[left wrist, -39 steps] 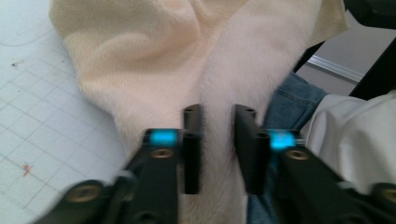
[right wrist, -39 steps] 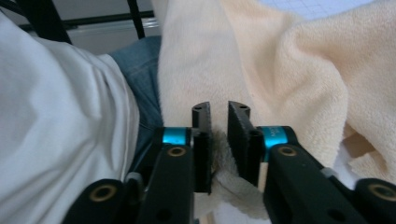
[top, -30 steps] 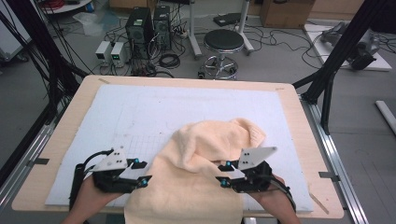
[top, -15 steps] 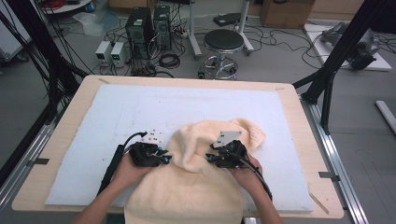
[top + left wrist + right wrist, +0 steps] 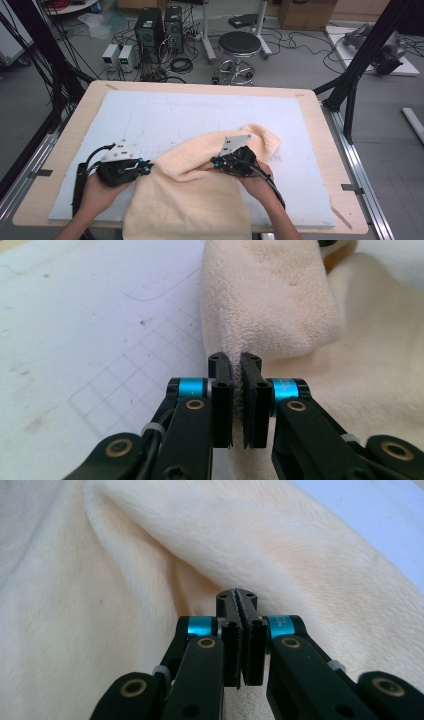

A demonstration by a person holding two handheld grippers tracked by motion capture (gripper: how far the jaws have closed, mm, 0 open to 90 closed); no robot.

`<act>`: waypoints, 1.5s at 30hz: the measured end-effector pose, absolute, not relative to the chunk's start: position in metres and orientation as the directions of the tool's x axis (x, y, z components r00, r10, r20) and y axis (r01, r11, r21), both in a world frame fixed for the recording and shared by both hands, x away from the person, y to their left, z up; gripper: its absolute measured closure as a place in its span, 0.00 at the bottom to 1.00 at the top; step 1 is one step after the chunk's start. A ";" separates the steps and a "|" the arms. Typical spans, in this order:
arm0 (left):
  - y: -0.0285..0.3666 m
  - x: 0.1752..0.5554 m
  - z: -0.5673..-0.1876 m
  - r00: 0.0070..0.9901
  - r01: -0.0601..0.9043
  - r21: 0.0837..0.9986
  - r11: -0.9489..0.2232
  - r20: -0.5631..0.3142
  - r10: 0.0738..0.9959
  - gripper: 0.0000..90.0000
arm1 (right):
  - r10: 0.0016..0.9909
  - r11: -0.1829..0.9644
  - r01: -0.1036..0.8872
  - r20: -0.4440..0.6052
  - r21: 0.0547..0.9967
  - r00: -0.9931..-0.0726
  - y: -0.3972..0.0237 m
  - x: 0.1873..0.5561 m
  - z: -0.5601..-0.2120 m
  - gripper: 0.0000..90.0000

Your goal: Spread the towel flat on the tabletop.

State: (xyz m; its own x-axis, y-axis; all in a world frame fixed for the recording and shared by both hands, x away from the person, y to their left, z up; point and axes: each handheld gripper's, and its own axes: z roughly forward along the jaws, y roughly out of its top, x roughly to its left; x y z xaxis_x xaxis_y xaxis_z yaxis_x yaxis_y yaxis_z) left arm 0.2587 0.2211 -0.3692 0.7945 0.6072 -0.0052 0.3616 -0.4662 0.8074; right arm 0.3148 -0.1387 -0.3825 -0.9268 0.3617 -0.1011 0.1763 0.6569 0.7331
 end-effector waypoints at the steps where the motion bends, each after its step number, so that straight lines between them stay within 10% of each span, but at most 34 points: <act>1: 0.225 0.250 -0.367 0.802 0.353 0.812 -0.465 -0.006 0.598 0.94 | 0.356 0.659 0.175 -0.098 0.732 -0.930 -0.139 0.312 -0.382 0.99; 10: 0.224 0.241 -0.373 0.843 0.317 0.828 -0.462 -0.023 0.537 0.70 | 0.336 0.697 0.181 -0.094 0.694 -0.937 -0.145 0.303 -0.398 0.63; 19: 0.195 0.308 -0.402 0.846 0.401 0.780 -0.482 -0.112 0.521 0.57 | 0.385 0.726 0.231 -0.105 0.648 -0.917 -0.141 0.322 -0.419 0.82; 24: 0.174 0.311 -0.425 0.876 0.424 0.730 -0.536 -0.181 0.447 0.78 | 0.377 0.687 0.275 -0.006 0.672 -0.926 -0.155 0.323 -0.422 0.96; 36: 0.155 0.265 -0.404 0.932 0.333 0.791 -0.513 -0.191 0.310 0.92 | 0.381 0.697 0.253 -0.048 0.671 -0.923 -0.221 0.274 -0.387 0.96; 45: 0.158 0.291 -0.392 0.896 0.325 0.821 -0.469 -0.109 0.430 0.70 | 0.399 0.644 0.243 -0.047 0.725 -0.916 -0.239 0.267 -0.370 0.81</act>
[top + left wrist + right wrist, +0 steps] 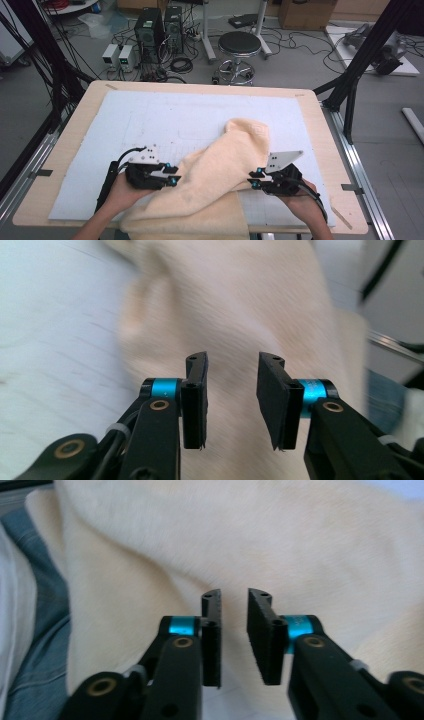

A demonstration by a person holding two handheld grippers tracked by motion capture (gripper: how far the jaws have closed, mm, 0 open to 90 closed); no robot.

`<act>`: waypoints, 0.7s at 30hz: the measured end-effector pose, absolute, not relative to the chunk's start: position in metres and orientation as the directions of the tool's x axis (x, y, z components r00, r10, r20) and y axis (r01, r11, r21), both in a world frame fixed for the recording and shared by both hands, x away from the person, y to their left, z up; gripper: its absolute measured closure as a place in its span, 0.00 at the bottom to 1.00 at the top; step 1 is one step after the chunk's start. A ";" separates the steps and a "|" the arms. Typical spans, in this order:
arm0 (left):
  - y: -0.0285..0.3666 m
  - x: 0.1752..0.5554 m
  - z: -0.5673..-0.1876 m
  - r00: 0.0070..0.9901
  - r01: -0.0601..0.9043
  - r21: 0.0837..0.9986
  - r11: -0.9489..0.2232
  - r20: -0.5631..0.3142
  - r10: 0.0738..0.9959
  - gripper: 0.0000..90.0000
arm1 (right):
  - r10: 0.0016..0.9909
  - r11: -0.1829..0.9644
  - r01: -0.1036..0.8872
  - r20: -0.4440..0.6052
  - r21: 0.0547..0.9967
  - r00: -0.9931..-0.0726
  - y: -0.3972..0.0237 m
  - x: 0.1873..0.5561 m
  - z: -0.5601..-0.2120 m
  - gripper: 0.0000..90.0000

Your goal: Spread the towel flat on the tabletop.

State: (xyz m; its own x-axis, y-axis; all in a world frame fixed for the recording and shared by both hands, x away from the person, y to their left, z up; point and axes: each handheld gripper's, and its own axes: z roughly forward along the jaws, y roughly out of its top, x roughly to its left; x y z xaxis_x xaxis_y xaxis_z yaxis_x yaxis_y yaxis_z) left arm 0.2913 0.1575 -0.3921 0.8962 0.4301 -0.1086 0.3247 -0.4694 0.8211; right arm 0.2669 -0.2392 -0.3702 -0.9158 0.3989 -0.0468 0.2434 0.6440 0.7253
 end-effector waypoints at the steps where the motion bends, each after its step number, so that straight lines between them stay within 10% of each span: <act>1: 0.157 0.301 -0.394 0.890 0.333 0.826 -0.454 -0.117 0.441 0.69 | 0.404 0.640 0.245 -0.048 0.728 -0.914 -0.239 0.270 -0.368 0.81; 11: 0.126 0.346 -0.422 0.877 0.381 0.765 -0.518 -0.123 0.464 0.58 | 0.477 0.637 0.329 -0.022 0.697 -0.879 -0.215 0.318 -0.400 0.54; 17: 0.127 0.353 -0.432 0.870 0.414 0.714 -0.564 -0.127 0.477 0.92 | 0.492 0.660 0.382 0.013 0.647 -0.871 -0.209 0.326 -0.432 0.62; 21: 0.139 0.348 -0.423 0.846 0.419 0.719 -0.555 -0.087 0.526 0.95 | 0.471 0.652 0.370 0.028 0.662 -0.882 -0.207 0.326 -0.432 0.93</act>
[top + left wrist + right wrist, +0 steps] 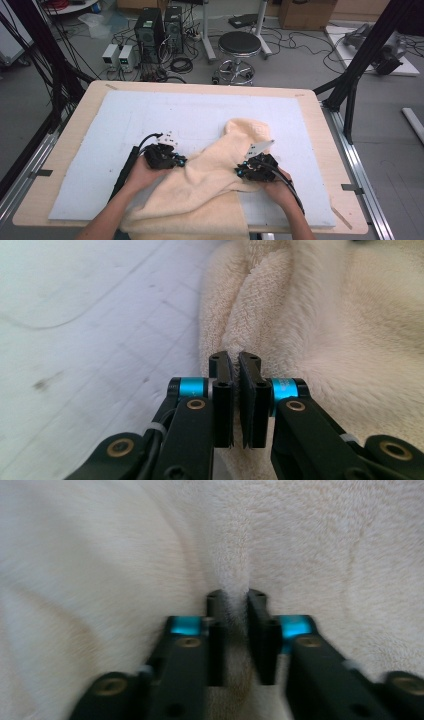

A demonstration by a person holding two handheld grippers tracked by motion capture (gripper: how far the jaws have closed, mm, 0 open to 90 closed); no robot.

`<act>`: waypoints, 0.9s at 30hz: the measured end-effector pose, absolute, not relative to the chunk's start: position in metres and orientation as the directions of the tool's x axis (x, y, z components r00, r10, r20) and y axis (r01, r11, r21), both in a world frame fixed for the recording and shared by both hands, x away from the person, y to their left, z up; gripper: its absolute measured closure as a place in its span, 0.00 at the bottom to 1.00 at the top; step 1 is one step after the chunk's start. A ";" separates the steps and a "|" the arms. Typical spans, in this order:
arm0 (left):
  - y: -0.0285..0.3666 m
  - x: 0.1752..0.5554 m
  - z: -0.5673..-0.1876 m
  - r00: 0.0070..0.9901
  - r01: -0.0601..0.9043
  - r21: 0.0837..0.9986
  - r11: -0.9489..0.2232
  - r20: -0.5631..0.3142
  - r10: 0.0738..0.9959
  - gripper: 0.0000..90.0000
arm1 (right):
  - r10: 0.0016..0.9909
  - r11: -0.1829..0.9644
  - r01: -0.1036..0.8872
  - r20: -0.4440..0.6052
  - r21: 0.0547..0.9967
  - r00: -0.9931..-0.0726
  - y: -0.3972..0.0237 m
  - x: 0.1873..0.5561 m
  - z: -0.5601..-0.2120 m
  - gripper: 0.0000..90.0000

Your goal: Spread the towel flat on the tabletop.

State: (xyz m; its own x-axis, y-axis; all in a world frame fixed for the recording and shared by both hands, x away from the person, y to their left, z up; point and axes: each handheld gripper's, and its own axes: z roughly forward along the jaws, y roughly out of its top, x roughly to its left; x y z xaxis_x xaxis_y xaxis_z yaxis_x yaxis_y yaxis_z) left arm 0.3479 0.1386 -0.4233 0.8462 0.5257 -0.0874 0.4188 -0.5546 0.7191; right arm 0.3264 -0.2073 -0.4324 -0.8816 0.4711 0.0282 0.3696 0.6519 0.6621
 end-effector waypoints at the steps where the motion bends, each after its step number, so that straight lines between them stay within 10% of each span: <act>1: 0.146 0.346 -0.420 0.836 0.417 0.729 -0.543 -0.074 0.543 0.95 | 0.474 0.653 0.374 0.029 0.659 -0.880 -0.206 0.326 -0.431 0.94; 14: 0.212 0.299 -0.327 0.789 0.284 0.848 -0.447 0.058 0.612 0.95 | 0.369 0.595 0.201 -0.043 0.778 -0.928 -0.167 0.322 -0.367 0.95; 27: 0.204 0.253 -0.376 0.897 0.296 0.809 -0.509 -0.052 0.438 0.83 | 0.302 0.700 0.203 -0.026 0.685 -0.953 -0.189 0.269 -0.379 0.81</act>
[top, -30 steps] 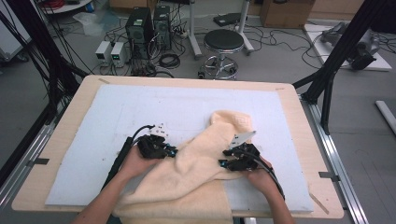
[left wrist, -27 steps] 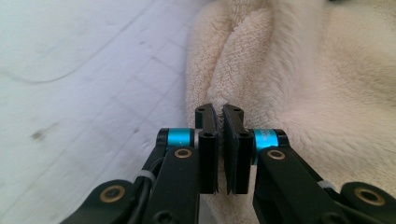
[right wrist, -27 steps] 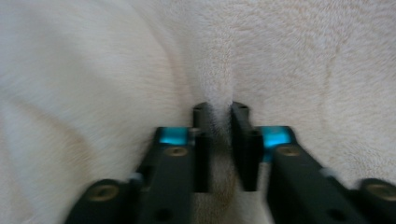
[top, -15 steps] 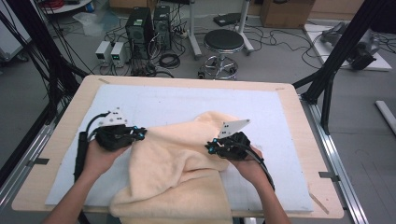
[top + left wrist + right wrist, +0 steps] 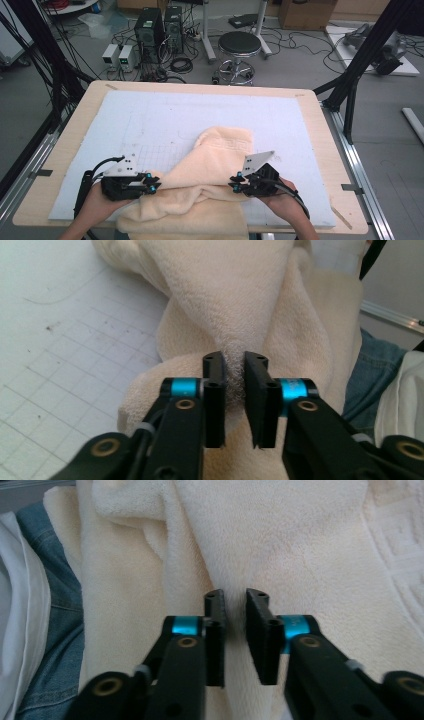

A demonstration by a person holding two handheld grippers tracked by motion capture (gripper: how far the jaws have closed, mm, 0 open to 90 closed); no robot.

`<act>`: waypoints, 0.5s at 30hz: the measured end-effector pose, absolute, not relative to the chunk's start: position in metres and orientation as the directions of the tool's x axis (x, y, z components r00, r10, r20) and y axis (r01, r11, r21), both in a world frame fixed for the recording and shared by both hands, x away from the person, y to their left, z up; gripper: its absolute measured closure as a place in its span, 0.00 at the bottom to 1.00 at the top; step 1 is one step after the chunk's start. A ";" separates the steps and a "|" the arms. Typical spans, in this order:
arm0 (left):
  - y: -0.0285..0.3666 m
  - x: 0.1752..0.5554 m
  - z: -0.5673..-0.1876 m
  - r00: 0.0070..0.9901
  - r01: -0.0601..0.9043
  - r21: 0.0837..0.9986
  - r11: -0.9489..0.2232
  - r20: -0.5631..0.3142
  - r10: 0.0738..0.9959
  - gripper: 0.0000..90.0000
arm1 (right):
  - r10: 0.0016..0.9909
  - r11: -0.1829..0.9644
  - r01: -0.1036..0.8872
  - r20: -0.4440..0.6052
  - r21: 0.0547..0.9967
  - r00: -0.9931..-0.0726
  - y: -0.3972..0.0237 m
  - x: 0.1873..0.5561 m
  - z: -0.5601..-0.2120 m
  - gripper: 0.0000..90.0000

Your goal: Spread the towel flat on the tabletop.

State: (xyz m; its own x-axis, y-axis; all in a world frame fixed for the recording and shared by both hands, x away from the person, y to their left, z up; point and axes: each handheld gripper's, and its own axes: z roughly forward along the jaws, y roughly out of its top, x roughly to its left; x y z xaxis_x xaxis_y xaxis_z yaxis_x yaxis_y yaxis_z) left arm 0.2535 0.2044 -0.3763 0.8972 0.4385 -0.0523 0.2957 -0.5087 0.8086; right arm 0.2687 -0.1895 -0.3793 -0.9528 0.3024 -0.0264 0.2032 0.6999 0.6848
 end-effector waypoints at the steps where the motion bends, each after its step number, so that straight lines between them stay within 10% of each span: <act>1: 0.207 0.257 -0.373 0.892 0.299 0.816 -0.495 -0.055 0.448 0.80 | 0.311 0.685 0.202 -0.029 0.700 -0.950 -0.193 0.270 -0.375 0.77; 15: 0.169 0.332 -0.396 0.846 0.395 0.802 -0.448 -0.128 0.517 0.70 | 0.488 0.679 0.321 -0.079 0.660 -0.869 -0.195 0.332 -0.407 0.61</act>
